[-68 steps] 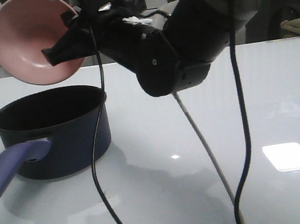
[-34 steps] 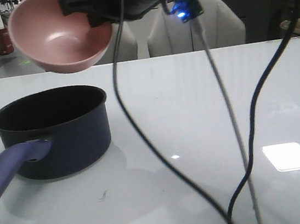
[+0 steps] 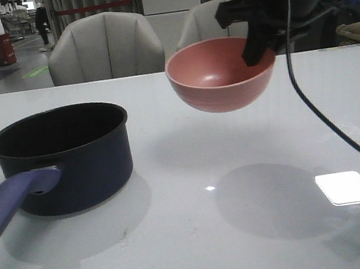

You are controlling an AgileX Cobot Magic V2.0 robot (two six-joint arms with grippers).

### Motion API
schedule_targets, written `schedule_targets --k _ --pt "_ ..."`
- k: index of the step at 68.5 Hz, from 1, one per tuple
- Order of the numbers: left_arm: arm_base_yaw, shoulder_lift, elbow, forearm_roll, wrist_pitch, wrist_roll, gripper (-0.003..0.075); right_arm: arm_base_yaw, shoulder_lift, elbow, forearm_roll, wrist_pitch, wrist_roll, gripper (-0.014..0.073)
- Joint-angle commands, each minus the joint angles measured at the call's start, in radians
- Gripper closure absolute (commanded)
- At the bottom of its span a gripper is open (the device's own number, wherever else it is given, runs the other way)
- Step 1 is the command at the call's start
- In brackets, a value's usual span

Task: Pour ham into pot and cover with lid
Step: 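Carry the empty bowl back and set it down with right gripper, then open the right gripper and raise it away from the bowl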

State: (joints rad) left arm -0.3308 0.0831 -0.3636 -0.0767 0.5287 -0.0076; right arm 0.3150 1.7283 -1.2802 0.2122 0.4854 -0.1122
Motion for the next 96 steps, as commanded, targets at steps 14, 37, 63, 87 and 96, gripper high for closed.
schedule_targets --k 14,37,63,87,96 --pt "-0.008 0.011 -0.027 -0.009 -0.077 -0.001 0.0094 -0.041 0.023 0.004 0.0 0.061 0.006 0.0459" --pt "-0.008 0.011 -0.027 -0.009 -0.077 -0.001 0.0094 -0.078 0.069 0.056 -0.008 0.056 0.007 0.041" --pt "-0.008 0.011 -0.027 -0.009 -0.077 -0.001 0.0094 -0.081 0.021 0.056 -0.034 0.072 0.007 0.005" --pt "-0.008 0.011 -0.027 -0.009 -0.077 -0.001 0.0094 -0.062 -0.319 0.149 -0.041 -0.025 -0.024 0.0049" --pt "-0.008 0.011 -0.027 -0.009 -0.077 -0.001 0.0094 -0.056 -0.468 0.257 -0.041 -0.097 -0.025 0.0049"
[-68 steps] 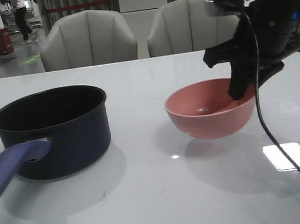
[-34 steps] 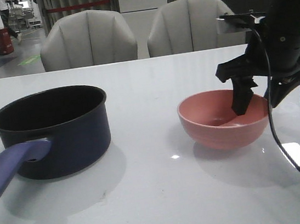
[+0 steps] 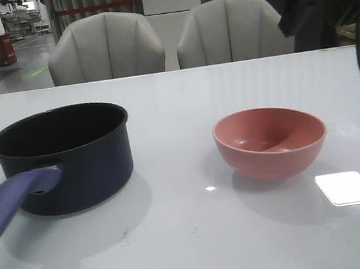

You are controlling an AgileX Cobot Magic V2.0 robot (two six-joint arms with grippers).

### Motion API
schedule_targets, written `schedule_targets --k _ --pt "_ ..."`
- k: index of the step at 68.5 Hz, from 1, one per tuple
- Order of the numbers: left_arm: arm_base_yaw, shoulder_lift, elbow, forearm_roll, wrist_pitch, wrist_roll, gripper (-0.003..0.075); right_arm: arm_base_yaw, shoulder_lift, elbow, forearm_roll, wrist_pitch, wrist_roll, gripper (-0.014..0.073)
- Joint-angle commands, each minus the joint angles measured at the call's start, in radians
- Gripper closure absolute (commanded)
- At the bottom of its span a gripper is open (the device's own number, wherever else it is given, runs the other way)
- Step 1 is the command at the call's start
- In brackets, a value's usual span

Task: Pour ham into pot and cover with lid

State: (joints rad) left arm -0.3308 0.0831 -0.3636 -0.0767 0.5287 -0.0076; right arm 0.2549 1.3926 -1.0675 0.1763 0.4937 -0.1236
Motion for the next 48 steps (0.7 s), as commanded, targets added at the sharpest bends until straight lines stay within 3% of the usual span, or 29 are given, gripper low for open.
schedule_targets --k 1,34,48 --pt "-0.008 0.011 -0.027 -0.009 -0.077 -0.001 0.0094 0.004 -0.149 0.058 -0.005 -0.112 -0.014 0.0049" --pt "-0.008 0.011 -0.027 -0.009 -0.08 -0.001 0.0094 0.004 -0.795 0.58 -0.008 -0.382 -0.031 0.0049" --pt "-0.008 0.011 -0.027 -0.009 -0.08 -0.001 0.0094 0.004 -1.121 0.749 -0.008 -0.395 -0.031 0.0049"
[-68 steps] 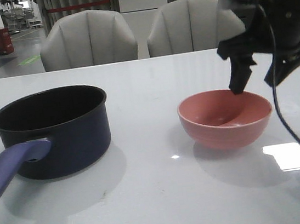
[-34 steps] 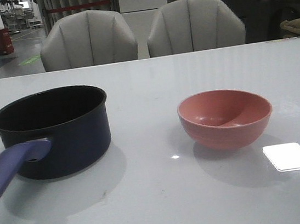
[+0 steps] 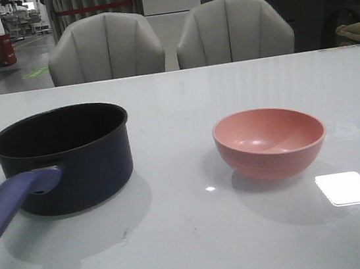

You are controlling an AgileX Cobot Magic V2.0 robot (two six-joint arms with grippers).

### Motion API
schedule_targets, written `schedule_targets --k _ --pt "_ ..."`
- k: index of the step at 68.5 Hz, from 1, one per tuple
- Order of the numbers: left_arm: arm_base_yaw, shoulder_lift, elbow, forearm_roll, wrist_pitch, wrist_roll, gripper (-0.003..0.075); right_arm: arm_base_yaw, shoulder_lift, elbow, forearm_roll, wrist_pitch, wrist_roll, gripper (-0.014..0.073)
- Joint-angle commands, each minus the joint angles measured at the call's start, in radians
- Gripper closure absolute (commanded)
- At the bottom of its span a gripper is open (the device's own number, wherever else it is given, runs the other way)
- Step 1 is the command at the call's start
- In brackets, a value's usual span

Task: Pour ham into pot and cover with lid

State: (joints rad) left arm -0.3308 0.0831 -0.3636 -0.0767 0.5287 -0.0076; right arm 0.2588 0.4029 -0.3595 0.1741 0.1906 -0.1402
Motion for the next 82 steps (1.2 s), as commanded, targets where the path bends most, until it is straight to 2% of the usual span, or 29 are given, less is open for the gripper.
schedule_targets --k 1,12,16,22,29,35,50,69,82 --pt "-0.008 0.011 -0.027 -0.009 -0.08 -0.001 0.0094 0.0 -0.131 0.041 -0.006 -0.092 -0.015 0.0049" --pt "-0.008 0.011 -0.027 -0.009 -0.08 -0.001 0.0094 0.0 -0.278 0.13 -0.006 -0.056 -0.015 0.0053" --pt "-0.008 0.011 -0.027 -0.009 -0.08 -0.001 0.0094 0.0 -0.288 0.151 -0.006 -0.057 -0.015 0.0085" --pt "-0.008 0.011 -0.027 -0.009 -0.08 -0.001 0.0094 0.0 -0.287 0.166 -0.006 -0.062 -0.015 0.0234" --pt "-0.008 0.011 -0.027 -0.009 -0.08 -0.001 0.0094 0.0 -0.287 0.166 -0.006 -0.063 -0.015 0.048" --pt "-0.008 0.011 -0.027 -0.009 -0.08 -0.001 0.0094 0.0 -0.287 0.166 -0.005 -0.063 -0.012 0.0432" --pt "-0.002 0.094 -0.092 0.023 -0.059 -0.052 0.0094 0.0 -0.287 0.166 -0.005 -0.063 -0.012 0.0433" --pt "0.002 0.467 -0.363 0.25 0.03 -0.249 0.0094 0.0 -0.287 0.166 -0.005 -0.063 -0.012 0.0433" --pt "0.017 0.713 -0.485 0.276 0.032 -0.261 0.0094 0.0 -0.287 0.166 -0.005 -0.063 -0.012 0.0433"
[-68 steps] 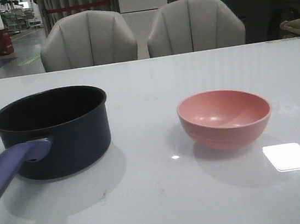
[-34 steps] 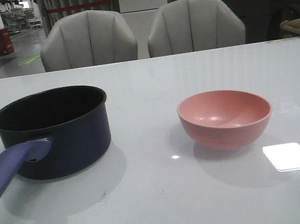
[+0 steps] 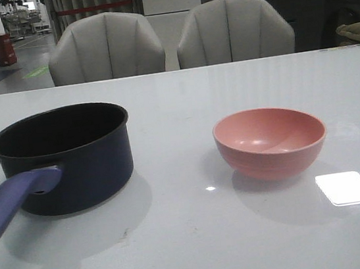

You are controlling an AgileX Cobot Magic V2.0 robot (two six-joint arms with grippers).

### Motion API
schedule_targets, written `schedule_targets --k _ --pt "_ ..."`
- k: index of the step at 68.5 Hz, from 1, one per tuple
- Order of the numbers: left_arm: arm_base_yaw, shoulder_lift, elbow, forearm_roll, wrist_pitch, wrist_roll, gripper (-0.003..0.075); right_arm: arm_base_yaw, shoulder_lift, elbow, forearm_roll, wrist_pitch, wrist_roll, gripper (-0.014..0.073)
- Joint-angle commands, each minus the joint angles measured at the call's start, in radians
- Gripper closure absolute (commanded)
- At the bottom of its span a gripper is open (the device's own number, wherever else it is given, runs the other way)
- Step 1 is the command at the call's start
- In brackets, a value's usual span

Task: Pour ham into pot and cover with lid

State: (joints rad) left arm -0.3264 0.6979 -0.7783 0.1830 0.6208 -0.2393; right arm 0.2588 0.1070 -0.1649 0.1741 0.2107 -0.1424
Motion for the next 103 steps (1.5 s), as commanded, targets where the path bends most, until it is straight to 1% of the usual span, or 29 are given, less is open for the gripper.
schedule_targets --k 1,8,14,23,24,25,26,27,28,29,32,33,36,37,49,60,77,84,103 --pt "0.02 0.122 -0.081 0.016 -0.06 -0.039 0.0094 0.0 0.009 -0.029 -0.005 -0.083 -0.01 0.0433" --pt "0.064 0.215 -0.12 -0.002 -0.051 -0.045 0.0094 0.0 0.009 -0.029 -0.005 -0.083 -0.01 0.0433" --pt "0.13 0.301 -0.147 -0.037 -0.029 -0.043 0.0094 0.0 0.009 -0.029 -0.005 -0.083 -0.01 0.0433" --pt "0.237 0.422 -0.194 -0.046 0.054 -0.023 0.0094 0.0 0.009 -0.029 -0.005 -0.083 -0.01 0.0433" --pt "0.237 0.422 -0.194 -0.046 0.054 -0.023 0.0094 0.0 0.009 -0.029 -0.005 -0.083 -0.01 0.0433" --pt "0.257 0.454 -0.206 -0.065 0.076 0.008 0.0094 0.0 0.009 -0.029 -0.005 -0.083 -0.01 0.0433" --pt "0.257 0.454 -0.206 -0.065 0.076 0.008 0.0094 0.0 0.009 -0.029 -0.005 -0.083 -0.01 0.0433" --pt "0.277 0.48 -0.22 -0.088 0.101 0.046 0.0094 0.0 0.009 -0.029 -0.005 -0.083 -0.01 0.0433" --pt "0.277 0.48 -0.22 -0.088 0.101 0.046 0.0094 0.0 0.009 -0.029 -0.005 -0.083 -0.01 0.0433" --pt "0.296 0.507 -0.238 -0.112 0.129 0.085 0.0094 0.0 0.009 -0.029 -0.005 -0.083 -0.01 0.0433" --pt "0.317 0.541 -0.252 -0.134 0.164 0.121 0.0094 0.0 0.009 -0.029 -0.005 -0.083 -0.01 0.0433" --pt "0.332 0.569 -0.265 -0.143 0.191 0.16 0.0094 0.0 0.009 -0.029 -0.005 -0.083 -0.01 0.0433" --pt "0.343 0.59 -0.278 -0.147 0.214 0.177 0.0094 0.0 0.009 -0.029 -0.005 -0.083 -0.01 0.0433" --pt "0.351 0.624 -0.288 -0.149 0.231 0.198 0.0094 0.0 0.009 -0.029 -0.005 -0.083 -0.01 0.0433" --pt "0.367 0.759 -0.342 -0.145 0.277 0.219 0.0094 0.0 0.009 -0.029 -0.005 -0.083 -0.01 0.0433" --pt "0.376 0.838 -0.362 -0.145 0.291 0.229 0.0094 0.0 0.009 -0.029 -0.005 -0.083 -0.01 0.0433" --pt "0.401 0.919 -0.37 -0.152 0.292 0.23 0.0094 0.0 0.009 -0.029 -0.005 -0.083 -0.01 0.0433" --pt "0.402 0.952 -0.385 -0.183 0.294 0.261 0.0094 0.0 0.009 -0.029 -0.005 -0.083 -0.01 0.0433" --pt "0.42 1.037 -0.425 -0.192 0.329 0.266 0.0094 0.0 0.009 -0.029 -0.005 -0.083 -0.01 0.0433"
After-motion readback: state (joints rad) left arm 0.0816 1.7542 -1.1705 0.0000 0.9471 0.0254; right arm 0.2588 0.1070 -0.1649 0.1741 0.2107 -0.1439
